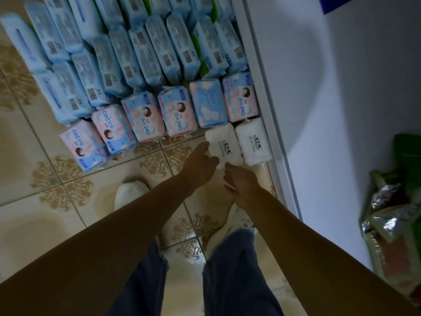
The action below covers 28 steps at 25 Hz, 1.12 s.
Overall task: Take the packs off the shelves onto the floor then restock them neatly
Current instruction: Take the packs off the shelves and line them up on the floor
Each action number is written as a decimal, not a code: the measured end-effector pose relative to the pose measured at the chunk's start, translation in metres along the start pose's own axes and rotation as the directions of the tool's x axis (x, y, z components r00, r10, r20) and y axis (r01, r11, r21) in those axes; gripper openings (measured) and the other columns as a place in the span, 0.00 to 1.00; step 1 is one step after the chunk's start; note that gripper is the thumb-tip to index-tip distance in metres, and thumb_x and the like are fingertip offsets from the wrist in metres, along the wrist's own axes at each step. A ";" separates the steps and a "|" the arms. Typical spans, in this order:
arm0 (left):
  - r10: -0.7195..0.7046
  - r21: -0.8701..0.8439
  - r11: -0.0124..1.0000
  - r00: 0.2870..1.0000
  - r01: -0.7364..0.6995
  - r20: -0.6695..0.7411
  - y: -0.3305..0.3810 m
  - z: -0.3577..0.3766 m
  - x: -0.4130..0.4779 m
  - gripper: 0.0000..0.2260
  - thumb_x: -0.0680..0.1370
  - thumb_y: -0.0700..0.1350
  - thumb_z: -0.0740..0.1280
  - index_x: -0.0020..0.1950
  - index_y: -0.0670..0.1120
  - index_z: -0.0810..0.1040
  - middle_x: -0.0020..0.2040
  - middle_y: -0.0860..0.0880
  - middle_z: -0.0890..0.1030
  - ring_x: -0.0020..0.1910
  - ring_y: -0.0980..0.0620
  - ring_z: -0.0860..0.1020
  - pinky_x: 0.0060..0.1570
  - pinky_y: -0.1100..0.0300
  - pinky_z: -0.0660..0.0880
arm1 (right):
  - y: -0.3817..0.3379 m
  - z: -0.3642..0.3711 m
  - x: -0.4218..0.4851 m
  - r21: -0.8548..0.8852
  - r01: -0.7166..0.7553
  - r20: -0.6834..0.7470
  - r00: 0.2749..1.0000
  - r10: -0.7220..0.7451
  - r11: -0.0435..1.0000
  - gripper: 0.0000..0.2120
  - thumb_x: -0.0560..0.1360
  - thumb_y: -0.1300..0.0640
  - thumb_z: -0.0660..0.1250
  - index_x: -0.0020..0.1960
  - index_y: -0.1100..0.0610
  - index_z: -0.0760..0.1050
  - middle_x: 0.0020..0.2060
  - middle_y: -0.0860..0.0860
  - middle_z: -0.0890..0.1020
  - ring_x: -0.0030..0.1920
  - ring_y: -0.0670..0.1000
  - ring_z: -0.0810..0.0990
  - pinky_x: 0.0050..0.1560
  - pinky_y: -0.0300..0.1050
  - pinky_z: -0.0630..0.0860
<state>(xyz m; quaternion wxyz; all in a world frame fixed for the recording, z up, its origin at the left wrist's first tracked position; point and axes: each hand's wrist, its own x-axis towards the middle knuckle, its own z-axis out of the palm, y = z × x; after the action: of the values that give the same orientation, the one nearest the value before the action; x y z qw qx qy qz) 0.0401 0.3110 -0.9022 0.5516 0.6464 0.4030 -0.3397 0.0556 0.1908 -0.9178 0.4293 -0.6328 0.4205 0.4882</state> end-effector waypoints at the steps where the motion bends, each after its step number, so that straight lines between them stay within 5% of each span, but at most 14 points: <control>1: 0.012 0.025 1.000 1.000 -0.012 -0.003 0.004 -0.005 -0.009 0.24 0.80 0.40 0.62 0.76 0.45 0.61 0.74 0.45 0.65 0.71 0.46 0.67 0.66 0.56 0.67 | -0.002 -0.003 -0.015 -0.161 0.036 0.002 0.999 -0.036 0.986 0.21 0.79 0.57 0.63 0.68 0.65 0.67 0.46 0.51 0.76 0.44 0.50 0.76 0.48 0.47 0.76; 3: 0.079 0.160 0.984 0.997 -0.077 -0.002 0.016 -0.021 -0.039 0.27 0.80 0.41 0.63 0.77 0.44 0.58 0.76 0.46 0.61 0.73 0.47 0.63 0.70 0.55 0.62 | -0.006 -0.011 -0.052 -0.454 0.152 -0.050 0.979 -0.195 0.878 0.27 0.77 0.52 0.66 0.70 0.62 0.64 0.55 0.54 0.77 0.54 0.54 0.76 0.62 0.54 0.73; 5: 0.243 0.395 0.890 0.970 -0.227 0.008 0.032 -0.042 -0.080 0.29 0.79 0.43 0.64 0.78 0.44 0.55 0.77 0.47 0.60 0.75 0.47 0.59 0.70 0.57 0.57 | -0.014 -0.018 -0.097 -0.624 0.236 -0.064 0.935 -0.349 0.745 0.35 0.73 0.45 0.70 0.73 0.56 0.60 0.64 0.54 0.75 0.63 0.57 0.75 0.64 0.58 0.71; 9: 0.460 0.827 0.471 0.886 -0.306 0.065 0.078 -0.092 -0.171 0.36 0.79 0.54 0.62 0.79 0.47 0.46 0.80 0.47 0.47 0.78 0.47 0.45 0.75 0.47 0.47 | -0.048 -0.030 -0.207 -0.863 0.387 0.121 0.782 -0.611 0.324 0.41 0.71 0.38 0.69 0.75 0.54 0.57 0.70 0.53 0.70 0.68 0.56 0.71 0.64 0.53 0.69; 13: 0.552 0.904 0.206 0.807 -0.375 0.209 0.135 -0.139 -0.291 0.38 0.76 0.63 0.57 0.79 0.49 0.46 0.80 0.47 0.45 0.78 0.46 0.44 0.73 0.42 0.40 | -0.079 -0.042 -0.344 -0.930 0.365 0.218 0.663 -0.717 0.055 0.40 0.74 0.36 0.63 0.77 0.52 0.52 0.75 0.54 0.60 0.75 0.55 0.59 0.73 0.57 0.55; 16: 0.639 0.897 0.003 0.691 -0.442 0.338 0.170 -0.160 -0.379 0.39 0.72 0.66 0.51 0.78 0.46 0.54 0.79 0.44 0.54 0.78 0.43 0.52 0.73 0.39 0.45 | -0.077 -0.051 -0.450 -0.945 0.327 0.192 0.606 -0.772 0.022 0.38 0.76 0.37 0.59 0.78 0.51 0.50 0.78 0.53 0.53 0.77 0.55 0.52 0.74 0.57 0.49; 19: 0.611 0.869 -0.158 0.644 -0.469 0.459 0.189 -0.160 -0.452 0.38 0.77 0.64 0.57 0.79 0.48 0.45 0.80 0.46 0.47 0.78 0.45 0.47 0.74 0.44 0.45 | -0.040 -0.064 -0.538 -0.955 0.280 0.080 0.566 -0.821 0.101 0.37 0.76 0.38 0.59 0.78 0.51 0.48 0.78 0.54 0.51 0.77 0.55 0.52 0.73 0.56 0.51; 22: 0.608 0.804 -0.266 0.555 -0.532 0.568 0.194 -0.137 -0.507 0.37 0.77 0.62 0.58 0.79 0.48 0.47 0.79 0.45 0.50 0.78 0.45 0.52 0.74 0.47 0.52 | 0.014 -0.084 -0.597 -0.969 0.186 -0.021 0.596 -0.803 0.163 0.37 0.77 0.39 0.58 0.78 0.51 0.46 0.78 0.54 0.49 0.77 0.56 0.51 0.74 0.56 0.51; 25: 0.546 0.747 -0.404 0.517 -0.528 0.660 0.189 -0.098 -0.559 0.37 0.78 0.61 0.57 0.79 0.49 0.41 0.80 0.47 0.45 0.78 0.47 0.48 0.75 0.49 0.50 | 0.069 -0.117 -0.644 -0.971 0.061 -0.157 0.574 -0.804 0.233 0.37 0.77 0.39 0.59 0.78 0.51 0.47 0.77 0.54 0.51 0.76 0.57 0.53 0.73 0.57 0.54; 28: 0.534 0.651 -0.535 0.381 -0.538 0.755 0.167 -0.051 -0.628 0.37 0.78 0.61 0.58 0.79 0.48 0.44 0.79 0.46 0.49 0.77 0.48 0.51 0.73 0.50 0.52 | 0.142 -0.149 -0.702 -0.934 -0.048 -0.329 0.498 -0.802 0.353 0.35 0.76 0.39 0.60 0.76 0.53 0.52 0.76 0.55 0.57 0.74 0.58 0.59 0.70 0.57 0.60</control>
<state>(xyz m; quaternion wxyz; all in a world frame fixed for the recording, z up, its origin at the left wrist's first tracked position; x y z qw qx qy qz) -0.0899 0.2582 -0.2659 0.0180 0.9086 -0.3962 -0.1306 -0.1608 0.0886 -0.2266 -0.0625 -0.9809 0.0642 0.1725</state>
